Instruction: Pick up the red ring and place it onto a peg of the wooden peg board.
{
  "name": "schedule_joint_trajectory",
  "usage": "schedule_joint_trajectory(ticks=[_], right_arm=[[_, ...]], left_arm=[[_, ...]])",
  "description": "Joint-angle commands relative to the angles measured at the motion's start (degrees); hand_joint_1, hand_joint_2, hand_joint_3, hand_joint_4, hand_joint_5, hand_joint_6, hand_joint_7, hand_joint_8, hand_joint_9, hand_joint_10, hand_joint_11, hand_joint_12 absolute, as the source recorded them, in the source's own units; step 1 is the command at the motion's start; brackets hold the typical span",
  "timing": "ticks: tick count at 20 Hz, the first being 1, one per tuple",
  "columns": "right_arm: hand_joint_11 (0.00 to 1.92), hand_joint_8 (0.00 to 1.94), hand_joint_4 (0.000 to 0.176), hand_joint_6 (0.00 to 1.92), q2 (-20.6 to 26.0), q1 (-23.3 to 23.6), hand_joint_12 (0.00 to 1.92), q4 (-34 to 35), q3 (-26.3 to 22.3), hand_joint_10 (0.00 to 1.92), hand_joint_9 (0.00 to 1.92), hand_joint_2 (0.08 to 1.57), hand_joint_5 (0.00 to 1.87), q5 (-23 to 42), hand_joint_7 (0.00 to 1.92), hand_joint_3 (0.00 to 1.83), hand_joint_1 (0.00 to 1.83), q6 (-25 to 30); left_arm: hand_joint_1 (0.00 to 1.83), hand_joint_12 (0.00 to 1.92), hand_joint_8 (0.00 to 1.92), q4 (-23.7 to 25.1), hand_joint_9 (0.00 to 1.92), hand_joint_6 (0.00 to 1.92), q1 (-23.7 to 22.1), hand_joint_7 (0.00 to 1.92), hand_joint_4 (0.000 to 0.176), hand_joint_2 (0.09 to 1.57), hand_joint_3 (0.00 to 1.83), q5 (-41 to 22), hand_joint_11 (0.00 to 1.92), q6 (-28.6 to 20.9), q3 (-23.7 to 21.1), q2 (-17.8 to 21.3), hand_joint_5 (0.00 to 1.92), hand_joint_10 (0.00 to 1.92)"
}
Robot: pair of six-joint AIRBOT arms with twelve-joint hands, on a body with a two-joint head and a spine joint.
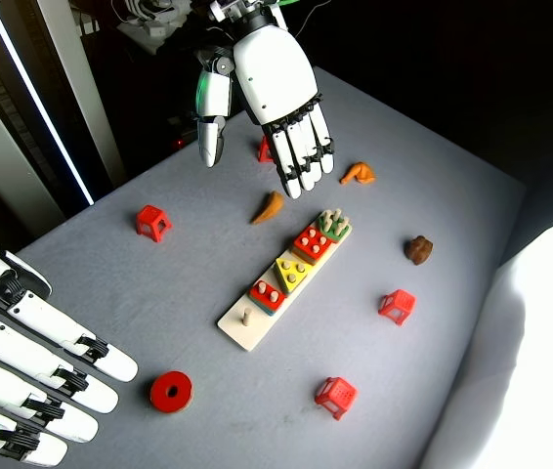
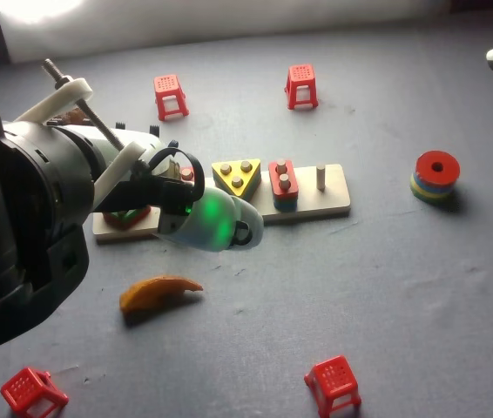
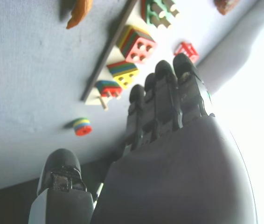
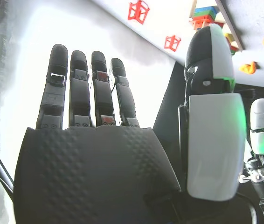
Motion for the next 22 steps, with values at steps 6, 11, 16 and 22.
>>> schedule_joint_trajectory(ticks=[6,11,16,22], right_arm=[[0.00,0.00,0.000,0.00,0.06,0.96,0.28,-2.54,0.46,0.00,0.00,0.87,0.00,-0.36,0.00,0.01,0.49,2.52],[0.00,0.00,0.000,0.00,-2.34,1.81,0.37,2.82,4.01,0.00,0.00,0.87,0.00,0.75,0.00,0.00,0.84,3.73],[0.00,0.00,0.000,0.00,-5.15,1.82,0.49,5.71,7.01,0.00,0.00,0.94,0.00,-0.85,0.00,0.01,1.22,1.26],[0.00,0.00,0.000,0.00,-10.64,1.98,0.36,22.44,14.32,0.00,0.00,0.96,0.00,-0.91,0.00,0.01,1.18,-8.30]], left_arm=[[0.00,0.03,0.00,4.40,0.00,0.00,-0.41,0.00,0.000,0.95,0.02,-0.44,0.00,0.41,0.12,0.12,0.01,0.00],[0.00,0.00,0.00,4.39,0.00,0.00,-0.42,0.00,0.000,0.97,0.02,-0.43,0.00,0.41,0.17,0.12,0.00,0.00],[0.00,0.00,0.00,4.39,0.00,0.00,-0.41,0.00,0.000,0.99,0.03,-0.43,0.00,0.41,0.28,0.11,0.00,0.00],[0.00,0.00,0.00,4.39,0.00,0.00,-0.38,0.00,0.000,0.99,0.02,-0.43,0.00,0.41,0.25,0.11,0.00,0.00]])
